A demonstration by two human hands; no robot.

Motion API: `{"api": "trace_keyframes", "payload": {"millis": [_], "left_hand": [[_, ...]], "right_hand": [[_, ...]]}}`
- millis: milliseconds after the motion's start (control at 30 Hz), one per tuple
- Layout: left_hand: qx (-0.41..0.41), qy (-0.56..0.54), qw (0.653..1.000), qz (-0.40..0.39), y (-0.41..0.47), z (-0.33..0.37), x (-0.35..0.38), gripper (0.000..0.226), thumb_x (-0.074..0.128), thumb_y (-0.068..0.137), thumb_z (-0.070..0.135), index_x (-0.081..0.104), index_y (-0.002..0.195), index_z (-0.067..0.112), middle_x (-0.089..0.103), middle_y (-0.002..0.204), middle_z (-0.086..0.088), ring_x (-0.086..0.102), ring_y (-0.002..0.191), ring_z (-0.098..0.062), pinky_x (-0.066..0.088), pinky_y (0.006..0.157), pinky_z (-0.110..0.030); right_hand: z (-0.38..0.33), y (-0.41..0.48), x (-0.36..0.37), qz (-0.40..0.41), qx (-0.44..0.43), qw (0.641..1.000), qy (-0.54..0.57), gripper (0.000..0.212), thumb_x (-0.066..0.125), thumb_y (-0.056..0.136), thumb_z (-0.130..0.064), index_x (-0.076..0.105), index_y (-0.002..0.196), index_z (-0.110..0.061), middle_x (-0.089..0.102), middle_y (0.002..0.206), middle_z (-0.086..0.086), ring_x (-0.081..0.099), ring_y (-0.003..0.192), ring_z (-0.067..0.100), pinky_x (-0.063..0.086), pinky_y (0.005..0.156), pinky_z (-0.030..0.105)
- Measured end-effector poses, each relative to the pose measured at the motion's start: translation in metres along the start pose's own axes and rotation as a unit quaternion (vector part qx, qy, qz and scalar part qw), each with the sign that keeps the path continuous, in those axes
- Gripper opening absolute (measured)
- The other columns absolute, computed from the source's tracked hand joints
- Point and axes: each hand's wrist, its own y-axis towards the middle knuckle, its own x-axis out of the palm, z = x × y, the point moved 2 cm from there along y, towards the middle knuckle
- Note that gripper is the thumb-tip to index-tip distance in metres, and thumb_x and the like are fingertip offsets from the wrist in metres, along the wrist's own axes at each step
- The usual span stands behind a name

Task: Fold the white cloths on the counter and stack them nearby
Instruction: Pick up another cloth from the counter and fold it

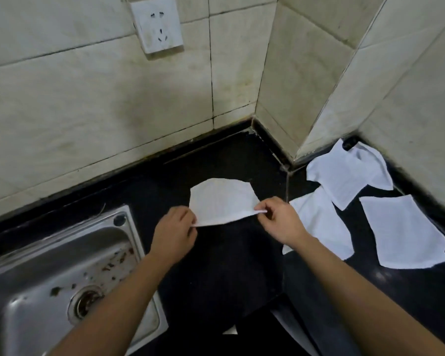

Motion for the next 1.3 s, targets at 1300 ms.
{"api": "trace_keyframes", "payload": {"millis": [1300], "left_hand": [[-0.510,-0.281,0.812,-0.045,0.016,-0.063,0.112,0.026,0.073,0.087,0.024,0.066,0.110,0.015,0.064,0.095,0.004,0.065,0.097,-0.018,0.048,0.081,-0.027]], "right_hand": [[0.068,0.073,0.078,-0.037,0.229,0.969,0.082,0.044,0.069,0.092,-0.028,0.057,0.134,-0.019,0.064,0.093,-0.006,0.063,0.101,0.018,0.043,0.083,0.025]]}}
